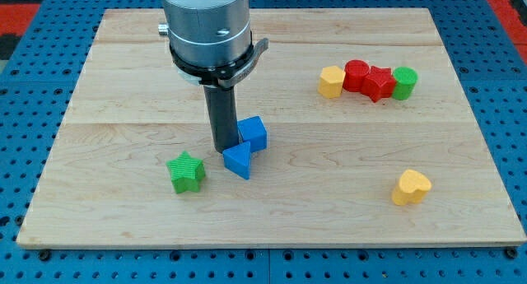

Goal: Push a group of blocks to the right side of the board

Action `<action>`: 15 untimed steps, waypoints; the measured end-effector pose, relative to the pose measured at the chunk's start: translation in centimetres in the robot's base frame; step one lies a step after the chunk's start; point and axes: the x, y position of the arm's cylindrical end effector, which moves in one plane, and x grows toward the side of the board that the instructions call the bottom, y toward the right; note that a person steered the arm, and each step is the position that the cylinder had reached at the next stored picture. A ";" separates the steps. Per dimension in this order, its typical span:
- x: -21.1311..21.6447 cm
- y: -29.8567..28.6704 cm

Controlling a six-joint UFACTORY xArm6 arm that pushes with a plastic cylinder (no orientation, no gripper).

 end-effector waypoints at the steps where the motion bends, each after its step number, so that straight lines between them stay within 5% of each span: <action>1: -0.7 -4.5; 4: -2.7 3.4; 5: -1.4 13.4; 6: 1.2 15.1; 7: -2.3 11.9; 10: -1.8 -4.3; 11: 4.3 -4.1; 12: 5.3 -4.2; 14: 0.7 -2.5; 15: 0.6 5.7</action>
